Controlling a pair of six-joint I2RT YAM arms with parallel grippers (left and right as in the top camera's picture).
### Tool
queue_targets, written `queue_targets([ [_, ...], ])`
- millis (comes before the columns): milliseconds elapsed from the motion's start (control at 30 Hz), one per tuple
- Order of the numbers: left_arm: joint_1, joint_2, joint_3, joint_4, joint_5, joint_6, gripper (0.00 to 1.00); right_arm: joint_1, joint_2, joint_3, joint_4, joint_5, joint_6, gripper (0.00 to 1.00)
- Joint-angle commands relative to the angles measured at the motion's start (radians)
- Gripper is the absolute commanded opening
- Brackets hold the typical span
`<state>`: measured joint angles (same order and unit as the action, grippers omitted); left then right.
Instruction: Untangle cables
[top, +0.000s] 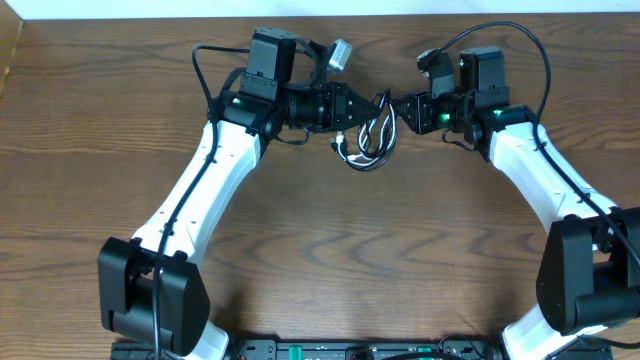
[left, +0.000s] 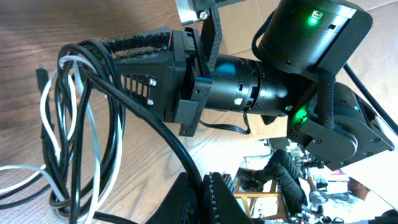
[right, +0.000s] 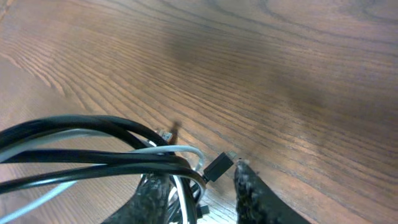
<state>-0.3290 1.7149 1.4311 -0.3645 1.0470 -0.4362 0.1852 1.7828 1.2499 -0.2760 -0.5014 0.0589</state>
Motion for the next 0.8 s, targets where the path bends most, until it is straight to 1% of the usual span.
queue_targets([
  [0, 0.002, 0.0, 0.008, -0.01, 0.046, 0.021, 0.07, 0.0, -0.004, 0.008, 0.003, 0.002, -0.061, 0.28],
  [133, 0.002, 0.0, 0.008, -0.024, 0.046, 0.02, 0.08, 0.0, 0.003, 0.008, 0.019, -0.003, -0.061, 0.28],
  [233, 0.002, 0.0, 0.008, -0.024, 0.046, 0.016, 0.08, 0.004, 0.025, 0.008, 0.039, -0.042, -0.076, 0.31],
  [433, 0.002, 0.0, 0.008, -0.025, 0.069, 0.013, 0.08, 0.031, 0.092, 0.008, 0.143, -0.058, -0.071, 0.34],
  [533, 0.002, 0.0, 0.008, -0.024, 0.071, 0.008, 0.08, 0.041, 0.131, 0.008, 0.236, -0.058, -0.006, 0.39],
  [600, 0.002, 0.0, 0.008, -0.024, 0.071, 0.004, 0.07, 0.051, 0.166, 0.008, 0.338, -0.058, 0.074, 0.41],
  [700, 0.002, 0.0, 0.008, -0.024, 0.071, -0.007, 0.08, 0.055, 0.192, 0.008, 0.434, -0.058, 0.154, 0.44],
  [767, 0.002, 0.0, 0.008, -0.024, 0.072, -0.007, 0.08, 0.056, 0.199, 0.008, 0.472, -0.058, 0.176, 0.47],
])
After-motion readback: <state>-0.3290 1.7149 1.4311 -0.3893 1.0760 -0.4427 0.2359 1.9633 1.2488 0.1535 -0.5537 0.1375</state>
